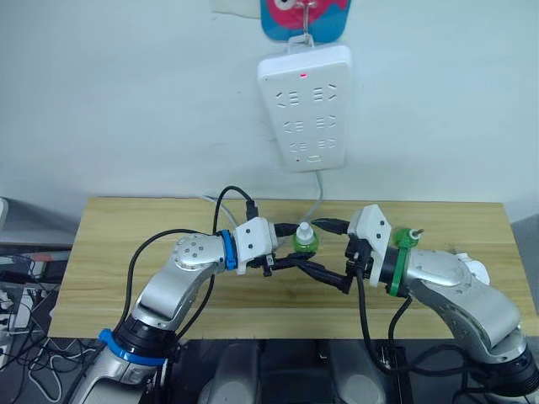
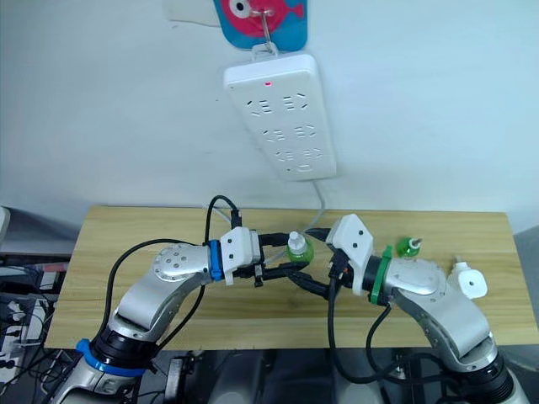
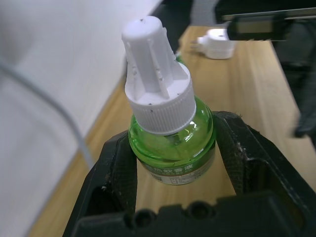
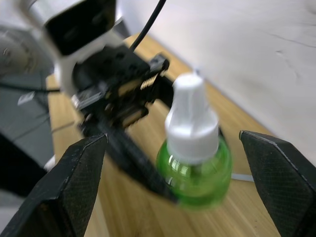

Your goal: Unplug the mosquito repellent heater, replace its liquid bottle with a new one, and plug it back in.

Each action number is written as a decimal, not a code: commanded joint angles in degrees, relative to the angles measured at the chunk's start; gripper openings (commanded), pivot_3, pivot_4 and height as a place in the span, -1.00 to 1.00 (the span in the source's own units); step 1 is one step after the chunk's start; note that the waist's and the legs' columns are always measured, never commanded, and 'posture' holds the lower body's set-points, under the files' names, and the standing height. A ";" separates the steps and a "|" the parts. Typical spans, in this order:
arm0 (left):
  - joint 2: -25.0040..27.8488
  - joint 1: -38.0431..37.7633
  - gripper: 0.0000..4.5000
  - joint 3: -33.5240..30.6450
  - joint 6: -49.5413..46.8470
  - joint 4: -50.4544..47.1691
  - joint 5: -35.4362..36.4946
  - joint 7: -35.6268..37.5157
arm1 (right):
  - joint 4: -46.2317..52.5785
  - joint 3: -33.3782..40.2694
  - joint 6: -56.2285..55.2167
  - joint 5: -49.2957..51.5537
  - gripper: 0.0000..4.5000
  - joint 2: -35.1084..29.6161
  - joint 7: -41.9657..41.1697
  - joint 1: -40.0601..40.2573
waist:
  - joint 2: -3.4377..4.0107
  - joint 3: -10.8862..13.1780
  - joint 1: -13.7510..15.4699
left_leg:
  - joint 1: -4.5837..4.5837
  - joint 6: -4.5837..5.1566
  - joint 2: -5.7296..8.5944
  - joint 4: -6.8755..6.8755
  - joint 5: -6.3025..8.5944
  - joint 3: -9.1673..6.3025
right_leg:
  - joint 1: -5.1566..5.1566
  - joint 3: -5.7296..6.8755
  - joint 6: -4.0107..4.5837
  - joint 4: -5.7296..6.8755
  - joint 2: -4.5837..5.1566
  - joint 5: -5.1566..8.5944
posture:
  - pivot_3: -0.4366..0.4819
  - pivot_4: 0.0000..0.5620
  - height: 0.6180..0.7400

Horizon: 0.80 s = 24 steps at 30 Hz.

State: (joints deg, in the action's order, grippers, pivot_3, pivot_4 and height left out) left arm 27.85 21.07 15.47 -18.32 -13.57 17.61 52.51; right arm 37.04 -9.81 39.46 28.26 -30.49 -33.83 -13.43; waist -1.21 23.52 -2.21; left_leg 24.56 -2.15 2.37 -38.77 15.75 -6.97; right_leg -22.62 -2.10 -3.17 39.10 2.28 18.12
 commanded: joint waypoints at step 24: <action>1.79 -3.64 -0.01 2.41 17.69 1.14 -0.38 14.51 | -0.09 -2.12 -7.58 3.78 -0.50 -2.87 -16.93 -4.11 | -0.05 -0.66 -1.23 | 0.21 0.00 -0.04 -0.17 -0.14 0.45 | -0.69 -0.24 0.01 0.86 0.00 0.00 | -0.23 0.13 1.00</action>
State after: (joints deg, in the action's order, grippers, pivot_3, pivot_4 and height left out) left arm 29.83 17.87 15.23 -5.36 -12.06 16.87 62.32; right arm 35.52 -10.49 36.23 29.13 -34.29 -44.95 -15.48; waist -1.25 22.86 -3.44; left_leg 24.77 -2.15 2.33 -38.94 15.60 -6.52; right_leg -23.31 -2.33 -3.17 39.95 2.28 18.12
